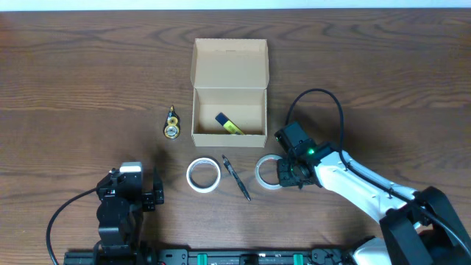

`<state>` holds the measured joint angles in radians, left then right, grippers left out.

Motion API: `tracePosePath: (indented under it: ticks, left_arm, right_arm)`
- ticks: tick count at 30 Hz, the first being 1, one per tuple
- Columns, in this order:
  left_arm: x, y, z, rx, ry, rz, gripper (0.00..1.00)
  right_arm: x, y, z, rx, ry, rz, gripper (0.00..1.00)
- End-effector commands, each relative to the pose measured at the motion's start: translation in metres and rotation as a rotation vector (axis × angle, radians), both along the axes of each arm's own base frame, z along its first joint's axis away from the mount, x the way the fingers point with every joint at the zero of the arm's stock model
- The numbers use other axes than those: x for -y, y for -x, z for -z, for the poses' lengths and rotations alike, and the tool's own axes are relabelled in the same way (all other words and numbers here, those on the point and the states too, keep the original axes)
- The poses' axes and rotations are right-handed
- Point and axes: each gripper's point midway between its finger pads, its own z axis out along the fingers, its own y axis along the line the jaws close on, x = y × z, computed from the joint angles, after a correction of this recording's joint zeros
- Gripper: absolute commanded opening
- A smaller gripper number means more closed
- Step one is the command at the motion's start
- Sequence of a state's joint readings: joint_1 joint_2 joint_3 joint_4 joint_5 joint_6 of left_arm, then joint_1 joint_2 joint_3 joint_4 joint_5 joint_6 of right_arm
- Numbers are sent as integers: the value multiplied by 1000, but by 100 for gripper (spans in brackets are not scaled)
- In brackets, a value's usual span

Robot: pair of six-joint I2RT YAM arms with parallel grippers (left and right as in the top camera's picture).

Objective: Pack container
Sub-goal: 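Move the right gripper to the right clear tape roll and grasp it, then lift the tape roll into the box and open the right gripper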

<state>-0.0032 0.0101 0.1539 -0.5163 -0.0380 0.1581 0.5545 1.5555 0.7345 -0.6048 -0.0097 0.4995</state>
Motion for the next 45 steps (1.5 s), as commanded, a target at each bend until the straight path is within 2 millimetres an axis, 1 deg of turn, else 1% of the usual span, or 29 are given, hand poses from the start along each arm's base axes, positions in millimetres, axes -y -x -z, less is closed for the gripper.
tracePosePath:
  ticks: [1,3,4,6,13,16,18,22,24,27,28,31,32,34,35,37,39,41,45]
  left_arm:
    - [-2,1,5,-9,-14,-9,95]
    - [-2,1,5,-9,-14,-9,96]
    - [-2,1,5,-9,-14,-9,95]
    - [-2,1,5,-9,-14,-9,95]
    - [-2,1,5,-9,-14,-9,95]
    - [-2,1,5,-9,-14,-9,96]
    - [-2,1,5,-9,-14,-9,95]
    - [-2,1,5,-9,-14,-9,96]
    - [-2,1,5,-9,-14,-9,95]
    - [-2,1,5,-9,-14,-9,95]
    - [-2,1,5,-9,-14,-9,96]
    - [-2,1,5,-9,-14,-9,95]
    - [-2,1,5,-9,-14,-9,95]
    - [-2,1,5,-9,-14,-9,95]
    - [-2,1,5,-9,-14,-9,95]
    - [-2,1,5,-9,-14,-9,95]
    - [-2,1,5,-9,-14,-9,95]
    - [-2,1,5,-9,-14,-9,95]
    - [-2,1,5,-9,-14,-9,95]
  right_arm:
    - [2,1,4,-11,6,24,27]
    - [2,1,4,-12,7,24,20]
    - [2,1,4,-11,7,24,11]
    - [3,1,4,-12,7,28,1]
    - [2,0,2,-9,9,27,1]
    - [4,-5,-9,-2,34,23,1]
    - [7,-11,-25,14,63,6,1]
    - [1,-22,-56,56,57,-53,1]
    - [-1,-29,-80,111,66,-87,1]
    - [-5,-33,-105,168,71,-123,1]
    - [-9,-37,-116,202,64,-140,1]
    - [-23,-57,-148,301,29,-181,1]
    - [-27,-63,-155,326,20,-193,1]
    - [-37,-81,-170,394,7,-218,1]
    - [-41,-89,-174,416,10,-227,1]
    - [-53,-106,-178,440,15,-266,1]
    - [-61,-118,-174,434,27,-293,1]
    - [-72,-132,-164,412,44,-320,1]
    - [-84,-150,-145,379,67,-336,1]
